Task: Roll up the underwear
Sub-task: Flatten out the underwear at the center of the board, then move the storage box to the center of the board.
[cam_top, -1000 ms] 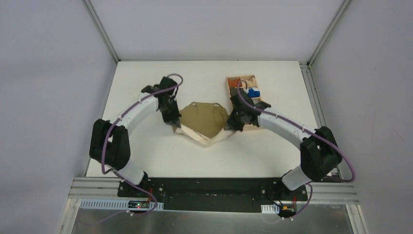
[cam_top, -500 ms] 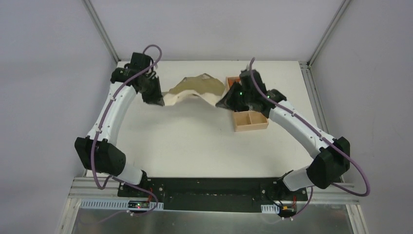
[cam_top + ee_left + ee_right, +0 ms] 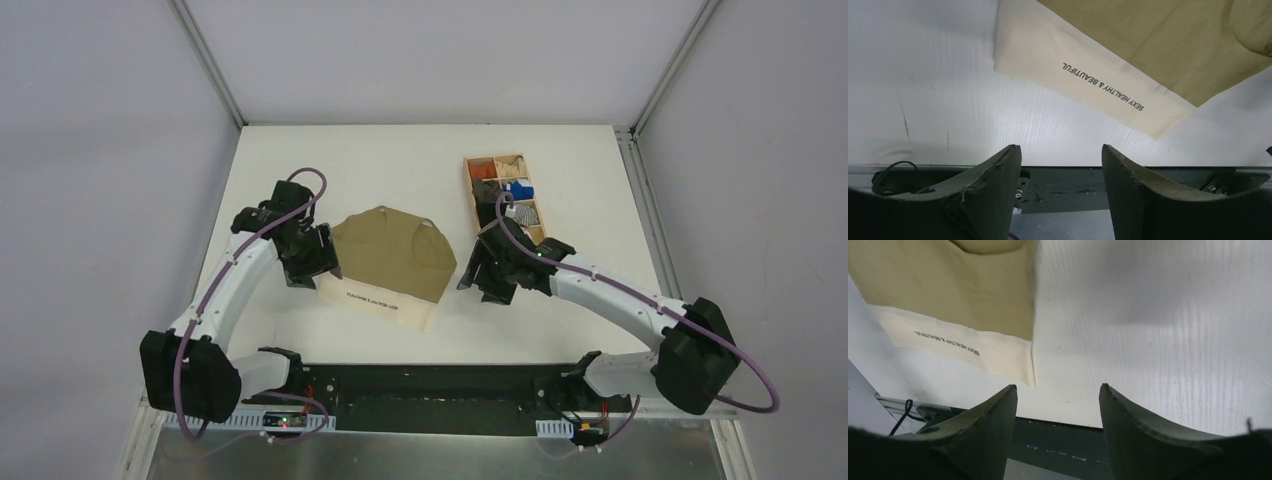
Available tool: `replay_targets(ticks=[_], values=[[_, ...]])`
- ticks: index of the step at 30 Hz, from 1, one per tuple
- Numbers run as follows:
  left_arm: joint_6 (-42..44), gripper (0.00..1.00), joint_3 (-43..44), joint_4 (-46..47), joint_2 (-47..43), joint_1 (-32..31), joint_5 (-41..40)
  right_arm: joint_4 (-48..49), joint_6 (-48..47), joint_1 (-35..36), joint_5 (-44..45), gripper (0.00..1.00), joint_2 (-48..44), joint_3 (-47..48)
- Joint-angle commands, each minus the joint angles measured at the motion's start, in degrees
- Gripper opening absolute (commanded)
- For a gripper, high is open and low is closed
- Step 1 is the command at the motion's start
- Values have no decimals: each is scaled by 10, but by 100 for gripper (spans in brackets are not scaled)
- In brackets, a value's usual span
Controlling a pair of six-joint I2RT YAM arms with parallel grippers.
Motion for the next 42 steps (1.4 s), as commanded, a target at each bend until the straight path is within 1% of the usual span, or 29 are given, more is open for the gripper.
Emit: replay_targets(ticks=[1,2,4,6,10,16,18,22,24,26,28,30,33,36,39,40,42], values=[[-42,57,-20,7,-2,-2,-45,-26,-21,-14,93,59,-34,30],[-49,54,-22,8,2,-2,-50,-23,-27,-19,98,53,-28,32],[-60,51,-23,11,5,-2,-50,-18,-43,-27,111,40,-9,42],[-68,51,-21,17,1,-2,-50,-16,-66,-34,117,33,22,66],[-73,51,-11,17,-11,-2,-60,-15,-101,-46,125,30,103,128],[-78,51,-24,15,-21,-1,-60,-16,-149,-61,141,25,214,208],[-79,52,-30,15,-22,-1,-62,-23,-164,-82,151,25,244,229],[-64,54,-38,10,-21,0,-67,-49,-185,-123,182,23,278,260],[-57,54,-36,-6,-11,6,-93,-62,-185,-131,185,22,279,266],[-56,54,-38,-15,-1,24,-115,-58,-180,-126,157,24,260,257],[-60,54,-42,-15,7,46,-116,-43,-161,-111,132,31,225,227],[-67,54,-44,-6,15,57,-116,-26,-130,-86,110,40,186,193],[-60,54,-50,20,31,64,-103,7,-58,-37,67,49,131,127],[-40,53,-42,22,33,83,-94,63,30,21,32,51,78,51],[-33,53,-36,22,15,103,-85,110,108,79,30,52,47,-9],[-33,53,-35,22,12,111,-75,127,129,96,35,52,42,-25],[-37,53,-36,22,10,115,-58,166,140,124,33,52,45,-49]])
